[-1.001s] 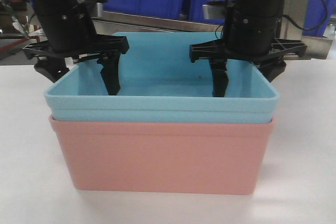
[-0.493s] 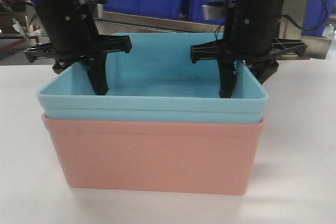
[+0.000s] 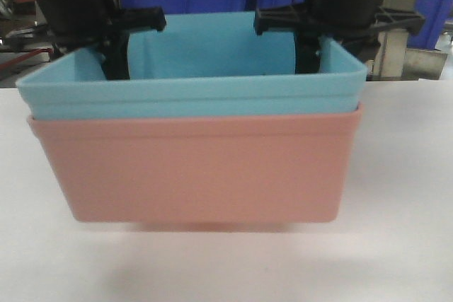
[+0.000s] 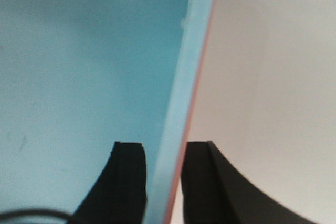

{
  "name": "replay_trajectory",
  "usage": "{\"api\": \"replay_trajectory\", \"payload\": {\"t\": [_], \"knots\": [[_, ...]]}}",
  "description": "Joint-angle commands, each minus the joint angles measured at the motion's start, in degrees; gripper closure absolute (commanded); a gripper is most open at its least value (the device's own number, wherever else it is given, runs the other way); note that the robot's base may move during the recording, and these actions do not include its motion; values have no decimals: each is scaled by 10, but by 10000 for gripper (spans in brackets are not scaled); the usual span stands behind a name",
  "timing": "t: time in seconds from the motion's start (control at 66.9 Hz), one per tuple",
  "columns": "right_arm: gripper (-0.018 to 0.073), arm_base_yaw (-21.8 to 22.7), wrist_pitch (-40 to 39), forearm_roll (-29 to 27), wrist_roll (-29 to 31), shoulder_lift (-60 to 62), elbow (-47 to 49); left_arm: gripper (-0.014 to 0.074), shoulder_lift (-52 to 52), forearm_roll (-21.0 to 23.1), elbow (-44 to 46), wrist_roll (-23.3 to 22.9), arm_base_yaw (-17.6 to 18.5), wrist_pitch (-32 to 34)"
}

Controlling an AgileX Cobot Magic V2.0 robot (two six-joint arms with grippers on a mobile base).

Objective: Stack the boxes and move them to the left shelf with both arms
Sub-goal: 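Close both grippers on the rims and lift the stacked bins, then hold the stacked bins with both grippers while the base drives away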

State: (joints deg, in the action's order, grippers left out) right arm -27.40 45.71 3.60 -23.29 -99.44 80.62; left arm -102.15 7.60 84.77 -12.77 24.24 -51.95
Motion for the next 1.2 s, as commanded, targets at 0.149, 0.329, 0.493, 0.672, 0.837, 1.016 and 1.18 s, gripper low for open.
{"api": "replay_trajectory", "payload": {"t": [0.149,0.329,0.493,0.672,0.837,1.016,1.18], "knots": [[503,-12,-14,55,-10,106,17,600,136,-23,21,-43,18,0],[503,-58,-5,103,-40,148,17,600,193,-115,9,-117,68,-16],[503,-102,-8,141,-78,167,17,600,230,-211,-12,-205,142,-16],[503,-143,-23,169,-118,162,17,600,230,-279,-13,-275,209,0],[503,-170,-38,170,-136,152,17,600,211,-313,-13,-320,242,22],[503,-192,-43,171,-138,148,17,600,186,-324,-13,-337,247,26],[503,-195,-52,171,-142,148,17,600,175,-321,-13,-346,247,33]]}}
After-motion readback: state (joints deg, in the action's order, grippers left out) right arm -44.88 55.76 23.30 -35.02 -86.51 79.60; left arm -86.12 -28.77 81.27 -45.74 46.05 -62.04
